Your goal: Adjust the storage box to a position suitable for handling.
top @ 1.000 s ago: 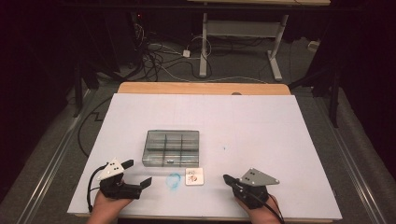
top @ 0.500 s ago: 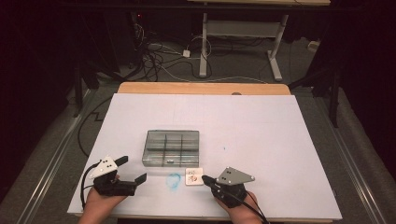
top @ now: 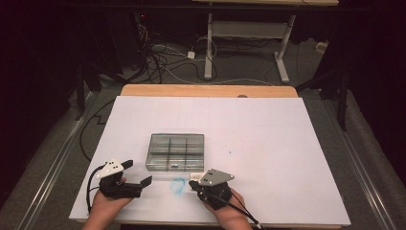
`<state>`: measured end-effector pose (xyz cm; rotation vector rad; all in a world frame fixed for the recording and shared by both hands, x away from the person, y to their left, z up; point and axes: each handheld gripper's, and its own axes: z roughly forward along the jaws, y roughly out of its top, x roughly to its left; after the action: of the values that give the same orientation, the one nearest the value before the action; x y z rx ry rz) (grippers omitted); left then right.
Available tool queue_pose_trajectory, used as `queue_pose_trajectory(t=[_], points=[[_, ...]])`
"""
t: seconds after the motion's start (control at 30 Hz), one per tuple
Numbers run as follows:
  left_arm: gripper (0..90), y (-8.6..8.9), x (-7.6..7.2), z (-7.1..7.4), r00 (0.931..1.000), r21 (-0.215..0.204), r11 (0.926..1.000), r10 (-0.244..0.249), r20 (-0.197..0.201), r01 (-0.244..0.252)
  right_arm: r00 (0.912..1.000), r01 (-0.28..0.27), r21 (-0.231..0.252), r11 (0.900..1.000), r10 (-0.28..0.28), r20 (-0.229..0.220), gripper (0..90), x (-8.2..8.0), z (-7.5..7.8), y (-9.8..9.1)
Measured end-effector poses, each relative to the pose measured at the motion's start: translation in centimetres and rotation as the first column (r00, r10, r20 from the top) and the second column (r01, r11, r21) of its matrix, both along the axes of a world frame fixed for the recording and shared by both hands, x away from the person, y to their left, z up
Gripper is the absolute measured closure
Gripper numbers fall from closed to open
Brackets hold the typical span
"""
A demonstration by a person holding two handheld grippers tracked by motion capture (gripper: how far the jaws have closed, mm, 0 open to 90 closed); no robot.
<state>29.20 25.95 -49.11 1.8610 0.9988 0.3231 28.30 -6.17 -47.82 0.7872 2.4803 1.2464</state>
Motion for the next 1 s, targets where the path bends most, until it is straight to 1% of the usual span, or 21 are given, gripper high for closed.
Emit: queue_pose_trajectory(t=[0.03,0.07,0.1,0.17,0.23,0.3,0.37,0.4,0.57,0.6,0.63,0.67,0.73,0.77,0.8,0.83,0.87,0.9,0.93,1.0], points=[[0.0,-0.1,0.0,0.0,1.0,0.005,1.0,-0.001,0.007,0.001,1.0,0.0,0.0,1.0,0.0,0.0,90.0,0.0,0.0,0.0],[0.0,-0.1,0.0,0.0,1.0,0.009,1.0,-0.003,0.007,0.003,0.9999,-0.009,-0.018,0.9998,0.008,-0.007,90.0,0.2,-0.1,0.9],[0.0,-0.2,0.0,-0.1,0.9999,0.012,0.9999,-0.007,0.008,0.007,0.9999,-0.009,-0.018,0.9998,0.008,-0.007,90.0,0.2,-0.1,0.9],[0.0,-0.3,0.0,-0.1,0.9997,0.009,0.9997,-0.024,0.0,0.024,0.9997,-0.023,-0.043,0.9988,0.022,-0.01,90.0,0.5,-0.3,1.8],[0.0,-0.4,-0.1,-0.2,0.9995,0.017,0.9994,-0.031,-0.003,0.031,0.9994,-0.032,-0.075,0.9967,0.031,-0.015,90.0,0.7,-0.4,2.7],[0.0,-0.4,-0.1,-0.2,0.9994,0.019,0.9992,-0.035,0.005,0.035,0.9995,-0.027,-0.125,0.9918,0.025,-0.018,90.0,1.1,-0.7,3.4],[0.0,-0.3,-0.1,-0.2,0.9992,0.017,0.9991,-0.039,0.005,0.039,0.9996,-0.024,-0.134,0.9907,0.021,-0.02,90.0,1.2,-0.8,3.5],[0.0,-0.3,-0.2,-0.2,0.9992,0.013,0.9991,-0.04,0.006,0.04,0.9997,-0.016,-0.146,0.9891,0.012,-0.023,90.0,1.2,-0.9,3.5],[0.0,-0.4,-0.2,-0.2,0.9988,0.02,0.9986,-0.049,0.011,0.048,0.9995,-0.006,-0.137,0.9905,0.002,-0.031,90.0,0.9,-0.9,2.6],[0.0,-0.4,-0.2,-0.2,0.9987,0.021,0.9986,-0.049,0.011,0.049,0.9994,-0.004,-0.129,0.9916,-0.001,-0.036,90.0,0.5,-0.9,2.0],[0.0,-0.4,-0.2,-0.2,0.9987,0.022,0.9985,-0.05,0.011,0.05,0.9994,-0.004,-0.129,0.9916,-0.001,-0.036,90.0,0.5,-0.9,2.0],[0.0,-0.4,-0.2,-0.2,0.9986,0.023,0.9984,-0.051,0.011,0.051,0.9994,-0.005,-0.121,0.9926,0.001,-0.034,90.0,0.0,-0.8,1.5],[0.0,-0.5,-0.2,-0.2,0.9987,0.028,0.9983,-0.051,0.008,0.051,0.9995,-0.002,-0.119,0.9929,-0.002,-0.032,90.0,-0.2,-0.7,1.2],[0.0,-0.5,-0.2,-0.2,0.9987,0.032,0.9982,-0.051,0.007,0.051,0.9996,0.001,-0.121,0.9926,-0.004,-0.027,90.0,-0.5,-0.6,1.0],[0.0,-0.6,-0.2,-0.2,0.9987,0.034,0.9981,-0.051,0.005,0.051,0.9997,0.009,-0.146,0.9892,-0.012,-0.02,90.0,-0.9,-0.4,0.5],[0.0,-0.6,-0.2,-0.2,0.9986,0.035,0.998,-0.052,0.006,0.052,0.9997,0.009,-0.146,0.9892,-0.012,-0.02,90.0,-0.9,-0.4,0.5],[0.0,-0.6,-0.2,-0.2,0.9985,0.036,0.9979,-0.054,0.007,0.054,0.9998,0.01,-0.158,0.9873,-0.012,-0.015,90.0,-1.1,-0.5,0.2],[0.0,-0.6,-0.2,-0.2,0.9984,0.035,0.9979,-0.055,0.009,0.055,0.9997,0.011,-0.146,0.9893,-0.014,-0.022,90.0,-1.5,-0.5,-0.3],[0.0,-0.6,-0.2,-0.2,0.9984,0.035,0.9978,-0.057,0.006,0.056,0.9997,0.011,-0.146,0.9893,-0.014,-0.022,90.0,-1.5,-0.5,-0.3],[0.0,-0.6,-0.1,-0.2,0.9984,0.035,0.9978,-0.057,0.003,0.057,0.9999,0.01,-0.128,0.9918,-0.012,-0.008,90.0,-1.8,-0.1,-0.2]])
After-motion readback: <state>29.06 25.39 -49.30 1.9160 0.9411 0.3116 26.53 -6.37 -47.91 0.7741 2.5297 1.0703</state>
